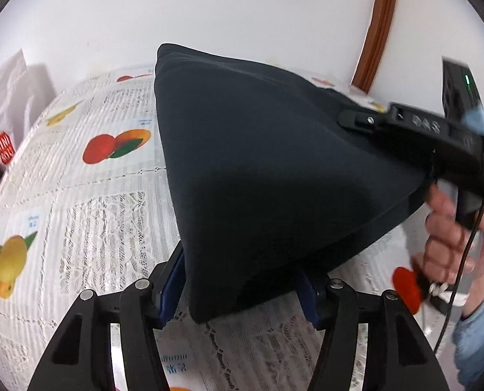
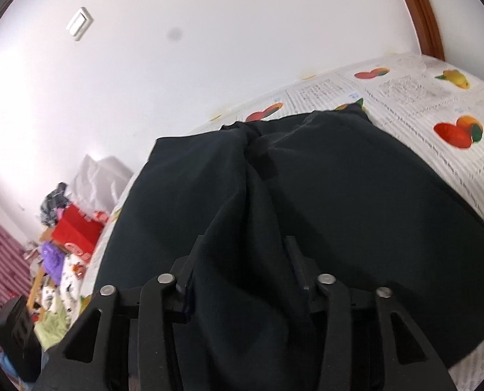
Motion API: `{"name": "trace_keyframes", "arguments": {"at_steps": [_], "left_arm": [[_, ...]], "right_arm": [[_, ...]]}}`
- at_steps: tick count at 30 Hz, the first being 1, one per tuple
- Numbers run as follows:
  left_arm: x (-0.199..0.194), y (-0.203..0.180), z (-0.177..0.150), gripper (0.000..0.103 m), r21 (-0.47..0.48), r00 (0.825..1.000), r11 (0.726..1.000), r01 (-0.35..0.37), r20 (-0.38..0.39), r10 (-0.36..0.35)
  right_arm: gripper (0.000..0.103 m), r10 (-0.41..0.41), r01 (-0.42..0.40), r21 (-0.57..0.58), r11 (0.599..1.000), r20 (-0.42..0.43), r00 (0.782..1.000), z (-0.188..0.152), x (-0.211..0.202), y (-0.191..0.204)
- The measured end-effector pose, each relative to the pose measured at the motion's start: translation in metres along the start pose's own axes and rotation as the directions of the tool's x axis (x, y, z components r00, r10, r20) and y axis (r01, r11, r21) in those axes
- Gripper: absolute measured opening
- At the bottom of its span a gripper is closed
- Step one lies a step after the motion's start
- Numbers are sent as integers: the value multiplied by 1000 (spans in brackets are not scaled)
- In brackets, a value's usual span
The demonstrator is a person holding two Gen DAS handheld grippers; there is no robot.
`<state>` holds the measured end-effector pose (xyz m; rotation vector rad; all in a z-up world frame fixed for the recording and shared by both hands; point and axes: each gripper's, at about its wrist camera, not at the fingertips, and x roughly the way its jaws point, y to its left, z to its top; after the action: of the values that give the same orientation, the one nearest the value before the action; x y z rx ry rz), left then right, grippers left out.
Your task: Fold small clothes
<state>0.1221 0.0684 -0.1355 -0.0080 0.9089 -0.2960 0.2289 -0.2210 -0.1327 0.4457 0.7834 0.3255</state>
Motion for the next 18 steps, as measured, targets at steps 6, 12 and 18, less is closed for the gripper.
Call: {"name": "trace_keyframes", "arguments": {"at_steps": [6, 12, 18], "left_arm": [[5, 0, 5, 59, -10, 1000, 1000, -25, -8, 24], [7, 1, 6, 60, -5, 999, 999, -36, -1, 36], [7, -5, 6, 61, 14, 999, 999, -48, -1, 48]], "right_arm": [[7, 18, -11, -96, 995, 74, 997, 19, -19, 7], [7, -39, 57, -52, 997, 290, 956, 32, -80, -32], [8, -107, 107, 6, 994, 119, 987, 11, -51, -77]]}}
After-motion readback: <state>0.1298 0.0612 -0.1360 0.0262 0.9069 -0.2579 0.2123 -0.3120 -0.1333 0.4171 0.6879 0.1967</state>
